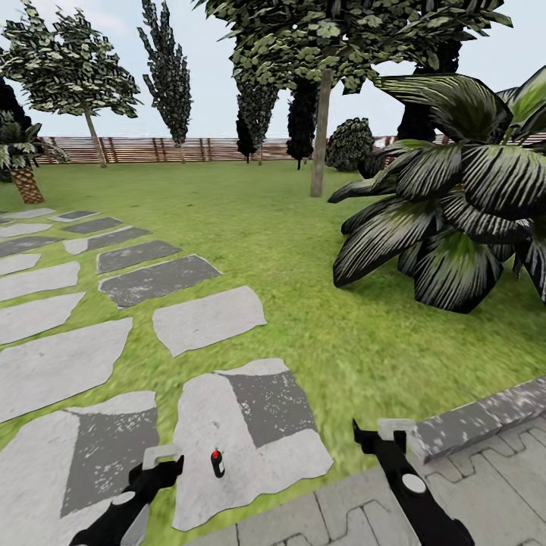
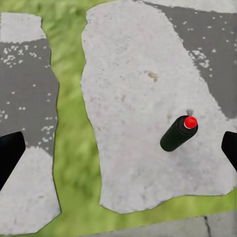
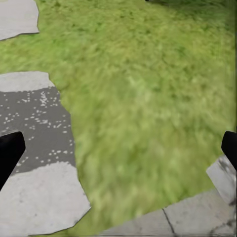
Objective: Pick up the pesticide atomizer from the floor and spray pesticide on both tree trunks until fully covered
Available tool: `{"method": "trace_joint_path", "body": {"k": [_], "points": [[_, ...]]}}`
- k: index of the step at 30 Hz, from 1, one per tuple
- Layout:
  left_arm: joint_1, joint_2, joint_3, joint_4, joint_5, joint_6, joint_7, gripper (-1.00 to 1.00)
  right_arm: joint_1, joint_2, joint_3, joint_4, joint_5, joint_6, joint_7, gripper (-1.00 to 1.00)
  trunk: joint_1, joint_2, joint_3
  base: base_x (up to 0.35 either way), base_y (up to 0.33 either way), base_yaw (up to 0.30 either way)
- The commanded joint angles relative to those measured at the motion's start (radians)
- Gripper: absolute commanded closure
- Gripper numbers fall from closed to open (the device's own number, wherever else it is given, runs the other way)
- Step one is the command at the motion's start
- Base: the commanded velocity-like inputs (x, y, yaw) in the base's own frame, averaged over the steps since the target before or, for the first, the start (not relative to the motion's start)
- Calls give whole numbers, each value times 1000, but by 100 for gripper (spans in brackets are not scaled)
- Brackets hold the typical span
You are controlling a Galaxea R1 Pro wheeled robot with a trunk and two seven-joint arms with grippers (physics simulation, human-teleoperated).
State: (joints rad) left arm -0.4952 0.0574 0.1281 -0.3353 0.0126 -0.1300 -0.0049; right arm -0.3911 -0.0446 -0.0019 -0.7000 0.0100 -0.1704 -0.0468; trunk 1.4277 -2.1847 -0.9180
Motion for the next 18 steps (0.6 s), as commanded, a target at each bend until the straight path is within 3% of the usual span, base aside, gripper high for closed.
{"method": "trace_joint_path", "body": {"k": [1,7,18], "points": [[0,1,1,-1,1,-1,2,-100,-11,-1,0,1,1,24,-11,-100,0,0,-1,0,0,0],[7,15,6,-5,1,0,0,-100,-28,-8,2,5,2,66,-22,-100,0,0,-1,45,-30,0],[7,18,8,-4,8,1,2,-100,-29,-6,2,39,1,67,-24,-100,0,0,-1,253,-182,0]]}}
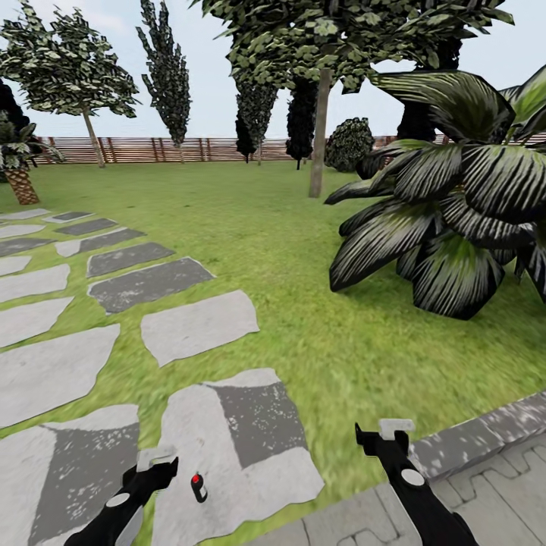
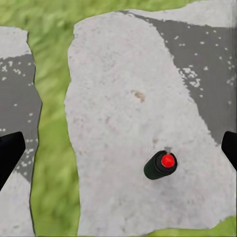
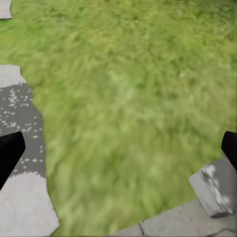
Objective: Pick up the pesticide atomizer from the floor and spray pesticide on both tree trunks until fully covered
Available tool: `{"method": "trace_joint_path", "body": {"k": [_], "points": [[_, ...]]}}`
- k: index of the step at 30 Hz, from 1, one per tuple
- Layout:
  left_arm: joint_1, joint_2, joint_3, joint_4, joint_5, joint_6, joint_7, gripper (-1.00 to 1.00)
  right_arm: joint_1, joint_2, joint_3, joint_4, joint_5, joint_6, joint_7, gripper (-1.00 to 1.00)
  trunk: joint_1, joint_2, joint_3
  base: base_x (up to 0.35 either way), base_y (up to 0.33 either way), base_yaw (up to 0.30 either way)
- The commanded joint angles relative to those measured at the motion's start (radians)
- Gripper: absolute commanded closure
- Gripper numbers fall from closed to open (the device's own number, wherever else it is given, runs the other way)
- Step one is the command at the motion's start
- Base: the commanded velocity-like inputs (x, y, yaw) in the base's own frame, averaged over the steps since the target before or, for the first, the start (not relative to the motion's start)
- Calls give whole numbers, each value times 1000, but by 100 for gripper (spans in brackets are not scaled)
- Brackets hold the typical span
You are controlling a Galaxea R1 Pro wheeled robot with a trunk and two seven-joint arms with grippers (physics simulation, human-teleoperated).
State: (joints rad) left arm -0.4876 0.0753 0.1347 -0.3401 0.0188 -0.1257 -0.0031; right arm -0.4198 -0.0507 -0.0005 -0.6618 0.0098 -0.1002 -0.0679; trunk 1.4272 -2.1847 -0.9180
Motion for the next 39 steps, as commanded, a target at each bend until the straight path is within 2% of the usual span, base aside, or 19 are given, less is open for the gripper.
{"method": "trace_joint_path", "body": {"k": [1,15,25,33,39], "points": [[-1,-1,2,1,2,-3,0,-100,-1,0,1,1,1,-3,-3,-100,0,0,-1,262,-207,0],[-2,-1,3,1,3,-5,2,-100,-1,0,0,3,2,-4,-4,-100,0,0,-1,156,-238,36],[-1,0,1,0,-6,-17,-2,-100,-1,0,0,4,1,-4,-4,-100,0,0,-1,11,-40,18],[0,10,-1,1,-8,-47,-6,-100,-1,0,0,4,1,-4,-4,-100,31,-56,-26,0,0,0],[0,21,-8,11,-9,-101,-9,-100,-1,0,0,5,1,-4,-4,-100,54,-98,-45,0,0,0]]}}
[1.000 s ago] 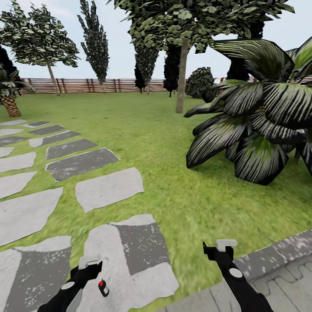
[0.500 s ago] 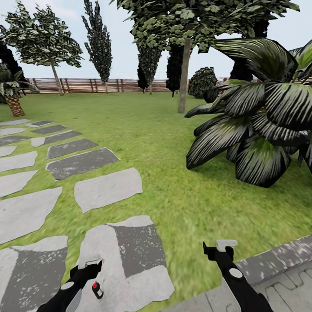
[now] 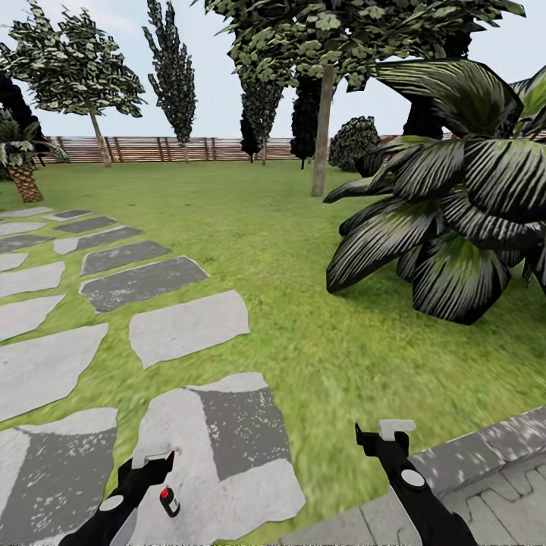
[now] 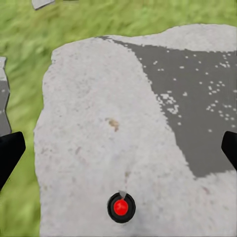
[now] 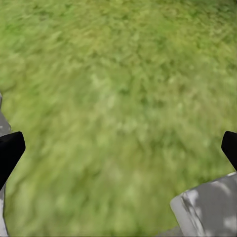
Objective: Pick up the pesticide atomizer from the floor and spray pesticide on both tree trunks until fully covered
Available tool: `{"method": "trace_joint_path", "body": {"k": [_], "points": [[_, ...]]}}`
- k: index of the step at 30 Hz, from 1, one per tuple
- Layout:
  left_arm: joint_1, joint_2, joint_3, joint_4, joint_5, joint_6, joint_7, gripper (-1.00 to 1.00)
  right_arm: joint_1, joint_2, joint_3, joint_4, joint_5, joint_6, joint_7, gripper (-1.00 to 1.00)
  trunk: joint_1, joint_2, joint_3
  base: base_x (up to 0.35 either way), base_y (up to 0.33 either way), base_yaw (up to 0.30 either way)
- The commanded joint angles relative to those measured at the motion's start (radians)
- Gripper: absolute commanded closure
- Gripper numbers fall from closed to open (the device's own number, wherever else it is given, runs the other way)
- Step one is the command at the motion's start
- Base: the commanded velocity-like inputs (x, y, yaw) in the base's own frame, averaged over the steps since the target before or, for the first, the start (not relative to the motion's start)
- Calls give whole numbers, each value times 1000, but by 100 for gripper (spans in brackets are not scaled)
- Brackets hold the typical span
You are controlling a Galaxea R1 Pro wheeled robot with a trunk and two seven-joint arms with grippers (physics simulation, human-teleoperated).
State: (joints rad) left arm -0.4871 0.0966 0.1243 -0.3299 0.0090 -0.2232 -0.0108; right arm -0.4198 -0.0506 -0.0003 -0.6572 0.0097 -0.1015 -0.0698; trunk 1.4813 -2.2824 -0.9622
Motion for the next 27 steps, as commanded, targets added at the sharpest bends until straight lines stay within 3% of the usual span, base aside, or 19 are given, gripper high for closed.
{"method": "trace_joint_path", "body": {"k": [1,27], "points": [[-1,0,2,1,1,-5,-1,-100,-1,0,0,1,1,-3,-2,-100,4,-8,-5,0,0,0],[-2,0,11,5,5,-11,0,-100,-1,0,-2,-1,-2,-1,-4,-100,103,-190,-126,0,0,3]]}}
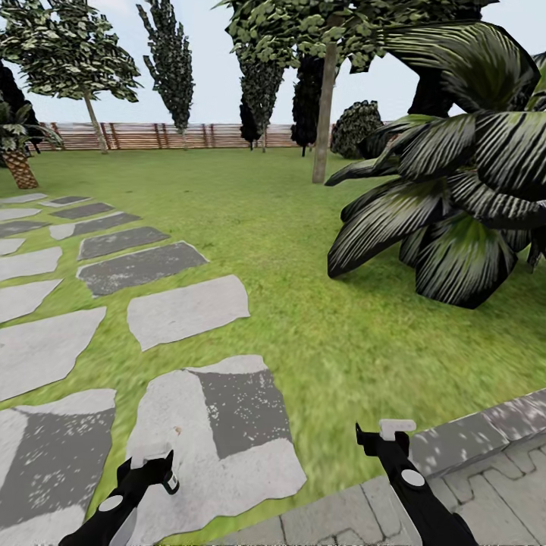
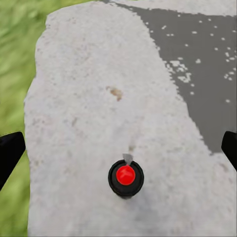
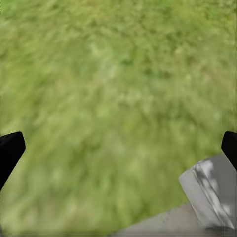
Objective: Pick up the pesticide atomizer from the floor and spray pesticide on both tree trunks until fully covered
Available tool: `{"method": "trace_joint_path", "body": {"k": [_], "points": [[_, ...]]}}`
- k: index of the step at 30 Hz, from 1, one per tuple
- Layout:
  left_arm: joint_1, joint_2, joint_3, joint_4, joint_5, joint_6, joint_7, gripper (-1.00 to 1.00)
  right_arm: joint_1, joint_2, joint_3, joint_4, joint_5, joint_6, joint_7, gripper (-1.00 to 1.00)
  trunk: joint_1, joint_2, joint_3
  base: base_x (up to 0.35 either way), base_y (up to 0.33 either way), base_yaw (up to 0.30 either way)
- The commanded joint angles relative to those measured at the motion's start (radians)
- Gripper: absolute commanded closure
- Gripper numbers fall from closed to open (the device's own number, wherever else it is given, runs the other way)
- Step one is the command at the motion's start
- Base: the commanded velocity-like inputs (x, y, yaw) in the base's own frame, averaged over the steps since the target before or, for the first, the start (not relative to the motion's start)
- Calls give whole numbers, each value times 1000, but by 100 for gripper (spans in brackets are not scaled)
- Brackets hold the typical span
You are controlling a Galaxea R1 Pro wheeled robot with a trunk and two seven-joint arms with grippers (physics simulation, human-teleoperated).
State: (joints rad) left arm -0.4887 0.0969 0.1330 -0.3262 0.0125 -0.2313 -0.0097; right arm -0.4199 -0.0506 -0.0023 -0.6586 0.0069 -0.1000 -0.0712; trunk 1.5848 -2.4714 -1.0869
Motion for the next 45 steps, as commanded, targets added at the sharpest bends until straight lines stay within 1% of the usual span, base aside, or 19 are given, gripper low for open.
{"method": "trace_joint_path", "body": {"k": [1,4,16,20,26,35,43,45], "points": [[-1,0,2,1,1,-3,-1,-100,0,0,1,1,1,-3,-2,-100,4,-8,-6,0,0,88],[-1,0,2,1,1,-3,-1,-100,0,0,1,1,1,-3,-2,-100,15,-29,-19,0,0,122],[-1,0,2,1,3,-3,-1,-100,0,0,-1,0,1,-3,-2,-100,21,-31,-82,0,0,160],[-1,0,2,1,3,-3,-1,-100,0,0,-1,0,1,-3,-2,-100,22,-32,-104,0,0,22],[-1,0,-3,2,0,-3,-1,-100,0,0,1,0,1,-4,-2,-100,22,-32,-107,45,-12,-41],[0,0,0,3,1,-8,0,-100,0,1,1,-1,1,-4,-2,-100,22,-32,-107,189,-122,-3],[1,0,0,2,1,-10,-2,-100,0,2,1,-1,1,-4,-2,-100,22,-32,-107,20,-14,0],[1,-1,-2,2,0,-11,-2,-100,0,2,1,-1,1,-4,-2,-100,23,-33,-116,1,-1,0]]}}
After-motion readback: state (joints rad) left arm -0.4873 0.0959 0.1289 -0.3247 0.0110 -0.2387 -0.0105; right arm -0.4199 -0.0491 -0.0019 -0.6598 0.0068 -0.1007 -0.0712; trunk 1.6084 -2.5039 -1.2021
